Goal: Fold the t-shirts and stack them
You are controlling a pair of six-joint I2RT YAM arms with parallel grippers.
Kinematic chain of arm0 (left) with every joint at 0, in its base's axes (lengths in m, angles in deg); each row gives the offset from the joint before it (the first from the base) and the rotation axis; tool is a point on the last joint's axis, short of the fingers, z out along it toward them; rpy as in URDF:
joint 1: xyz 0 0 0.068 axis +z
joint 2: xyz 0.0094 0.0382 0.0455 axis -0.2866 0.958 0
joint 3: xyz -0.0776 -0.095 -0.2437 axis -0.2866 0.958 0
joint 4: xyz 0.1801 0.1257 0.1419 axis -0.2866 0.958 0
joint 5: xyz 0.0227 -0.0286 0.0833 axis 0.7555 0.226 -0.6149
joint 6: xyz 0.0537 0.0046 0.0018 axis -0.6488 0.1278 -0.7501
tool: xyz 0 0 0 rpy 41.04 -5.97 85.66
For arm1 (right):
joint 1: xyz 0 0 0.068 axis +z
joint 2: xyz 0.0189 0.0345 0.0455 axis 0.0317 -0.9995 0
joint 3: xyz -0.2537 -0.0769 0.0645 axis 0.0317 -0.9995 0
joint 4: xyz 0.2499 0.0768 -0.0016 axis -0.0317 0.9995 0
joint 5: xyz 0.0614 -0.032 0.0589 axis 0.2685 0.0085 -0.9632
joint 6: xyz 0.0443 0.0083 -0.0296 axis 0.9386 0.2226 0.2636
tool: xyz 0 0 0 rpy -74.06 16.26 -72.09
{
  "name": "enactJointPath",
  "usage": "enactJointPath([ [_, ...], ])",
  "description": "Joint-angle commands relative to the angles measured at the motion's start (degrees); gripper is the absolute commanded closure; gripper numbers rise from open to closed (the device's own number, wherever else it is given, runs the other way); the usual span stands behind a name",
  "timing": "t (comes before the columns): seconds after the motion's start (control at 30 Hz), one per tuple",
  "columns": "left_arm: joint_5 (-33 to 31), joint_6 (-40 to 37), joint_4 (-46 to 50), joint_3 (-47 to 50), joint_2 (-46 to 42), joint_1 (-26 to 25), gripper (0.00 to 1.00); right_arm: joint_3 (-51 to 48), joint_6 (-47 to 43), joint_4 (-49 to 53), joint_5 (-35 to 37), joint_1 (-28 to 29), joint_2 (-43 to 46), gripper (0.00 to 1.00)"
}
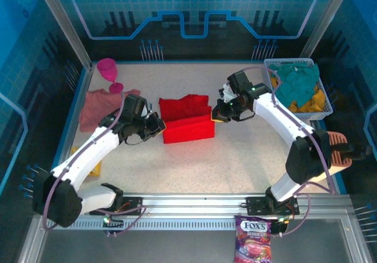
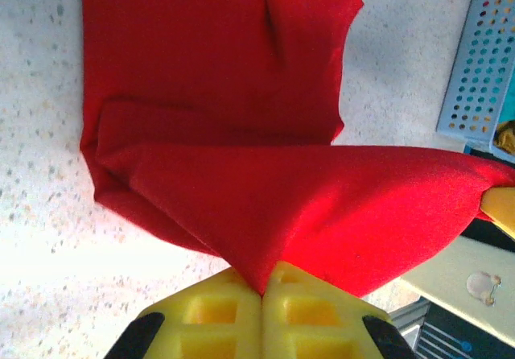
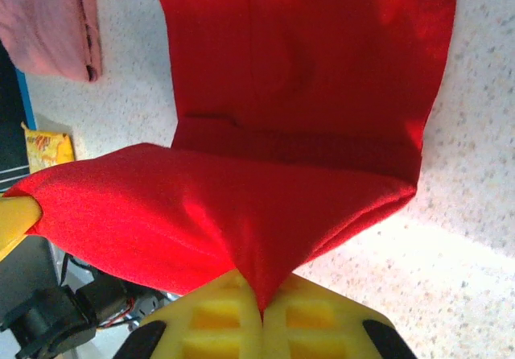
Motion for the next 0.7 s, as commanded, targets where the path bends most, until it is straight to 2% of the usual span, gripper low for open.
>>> enactJointPath([
  [0.0, 3.06, -3.75, -0.46, -5.19, 4.25, 1.93, 1.0, 5.3, -2.41, 2.52, 0.21, -1.78, -3.76, 1.0],
  [0.3, 4.3, -7.02, 0.28, -17.26, 17.25, 5.64, 1.0, 22.77, -4.63, 6.57, -1.67, -4.32, -18.42, 1.0],
  [0.67, 4.99, -7.04, -1.52, -24.94, 28.0, 9.76, 1.0, 41.32, -5.2, 10.11, -2.07, -5.13, -32.99, 1.0],
])
